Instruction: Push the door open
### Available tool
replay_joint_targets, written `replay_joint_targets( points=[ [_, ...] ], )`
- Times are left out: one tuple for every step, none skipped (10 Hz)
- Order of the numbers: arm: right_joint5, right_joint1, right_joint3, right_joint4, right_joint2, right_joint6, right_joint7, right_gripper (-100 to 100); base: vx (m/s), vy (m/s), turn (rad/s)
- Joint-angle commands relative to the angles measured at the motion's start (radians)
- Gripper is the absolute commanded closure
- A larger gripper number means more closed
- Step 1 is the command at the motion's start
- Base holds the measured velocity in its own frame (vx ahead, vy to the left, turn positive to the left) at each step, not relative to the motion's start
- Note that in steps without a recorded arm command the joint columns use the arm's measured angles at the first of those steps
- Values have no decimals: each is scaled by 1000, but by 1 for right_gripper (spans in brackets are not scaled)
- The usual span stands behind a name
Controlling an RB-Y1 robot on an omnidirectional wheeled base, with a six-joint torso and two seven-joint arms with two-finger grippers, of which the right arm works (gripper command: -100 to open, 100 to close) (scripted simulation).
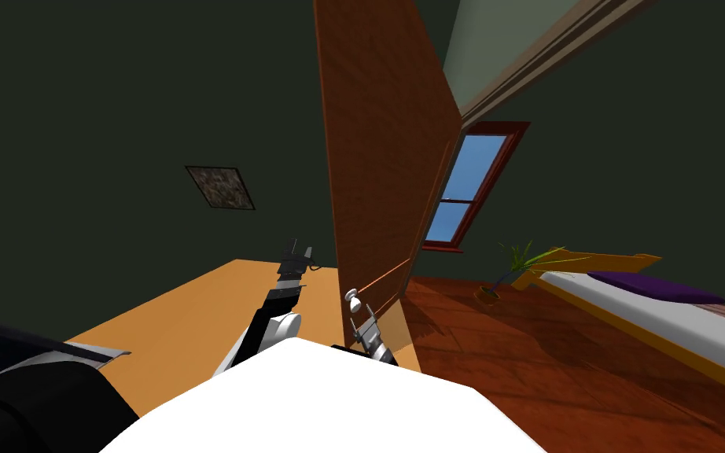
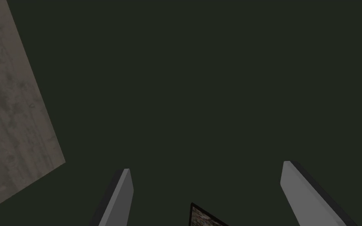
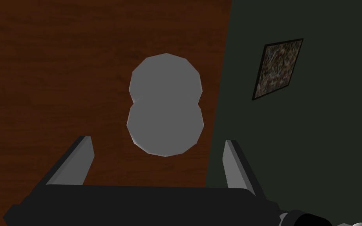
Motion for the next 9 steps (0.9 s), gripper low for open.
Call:
replay_joint_targets(
  points=[
    [0, -5, -5, 3, 5, 4, -1, -100, 177, 163, 29],
    [0, -4, -3, 1, 3, 3, -1, -100, 80, 76, -3],
    [0, -4, -3, 1, 3, 3, -1, 100, -8, -9, -3],
    [0, -4, -3, 1, 3, 3, -1, 100, -32, -32, 4],
    [0, -4, -3, 1, 3, 3, -1, 100, -29, -29, 2],
    [0, -4, -3, 1, 3, 3, -1, 100, -19, -18, 0],
    [0, -4, -3, 1, 3, 3, -1, 100, -9, -6, 0],
    [0, -4, -3, 1, 3, 3, -1, 100, 0, 0, 0],
    [-4, 19, -10, -13, 6, 4, 16, -100, -92, 7, -251]
  ],
)
